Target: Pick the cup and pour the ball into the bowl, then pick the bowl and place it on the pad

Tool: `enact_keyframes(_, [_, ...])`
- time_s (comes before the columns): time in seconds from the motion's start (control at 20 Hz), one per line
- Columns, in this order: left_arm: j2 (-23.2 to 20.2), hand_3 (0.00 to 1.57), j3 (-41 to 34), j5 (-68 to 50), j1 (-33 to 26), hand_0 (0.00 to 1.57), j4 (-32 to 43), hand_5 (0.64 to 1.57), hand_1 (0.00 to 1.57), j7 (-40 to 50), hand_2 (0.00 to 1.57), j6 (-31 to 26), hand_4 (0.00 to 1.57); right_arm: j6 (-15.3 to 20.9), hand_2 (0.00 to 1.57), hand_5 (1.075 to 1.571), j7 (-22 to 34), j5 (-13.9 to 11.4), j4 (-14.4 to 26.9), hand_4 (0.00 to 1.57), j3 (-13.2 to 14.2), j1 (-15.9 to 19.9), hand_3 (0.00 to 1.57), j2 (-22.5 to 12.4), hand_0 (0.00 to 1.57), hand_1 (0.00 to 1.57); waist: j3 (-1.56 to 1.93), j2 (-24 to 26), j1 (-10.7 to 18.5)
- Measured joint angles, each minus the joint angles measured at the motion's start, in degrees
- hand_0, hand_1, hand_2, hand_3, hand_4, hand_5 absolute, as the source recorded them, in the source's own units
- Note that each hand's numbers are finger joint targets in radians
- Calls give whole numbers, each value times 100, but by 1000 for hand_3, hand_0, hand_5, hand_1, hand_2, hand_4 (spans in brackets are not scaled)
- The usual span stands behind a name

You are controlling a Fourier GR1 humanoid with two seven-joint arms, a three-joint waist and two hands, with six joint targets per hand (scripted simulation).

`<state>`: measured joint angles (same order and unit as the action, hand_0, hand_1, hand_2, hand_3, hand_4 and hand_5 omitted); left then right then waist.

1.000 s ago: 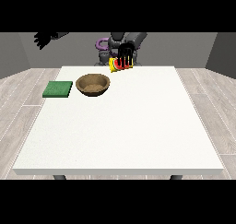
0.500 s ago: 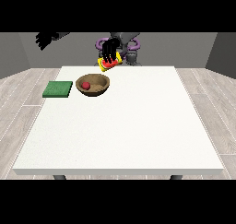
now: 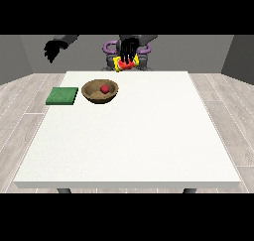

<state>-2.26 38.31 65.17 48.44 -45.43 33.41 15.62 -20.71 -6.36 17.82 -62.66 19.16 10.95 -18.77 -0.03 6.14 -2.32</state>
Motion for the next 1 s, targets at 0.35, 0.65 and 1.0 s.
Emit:
enact_keyframes(0.35, [75, 0, -1341, -1899, -551, 0, -1283, 1556, 0, -959, 0, 1367, 704, 101, 0, 1569, -12, 167, 66, 698, 203, 206, 0, -41, 0, 0, -55, -733, 425])
enact_keyframes(0.65, [184, 0, -2489, -4341, -637, 0, -2707, 1451, 0, -1707, 0, 1117, 0, 386, 0, 1571, -45, 172, 71, 607, 268, 332, 0, 95, 0, 0, -79, -1123, 843])
enact_keyframes(1.0, [-774, 0, -3979, -6762, -724, 0, -3418, 1497, 0, -2418, 0, -827, 330, 825, 0, 1570, -309, 228, 15, 0, 494, 309, 0, 301, 0, 0, -34, -1597, 1507])
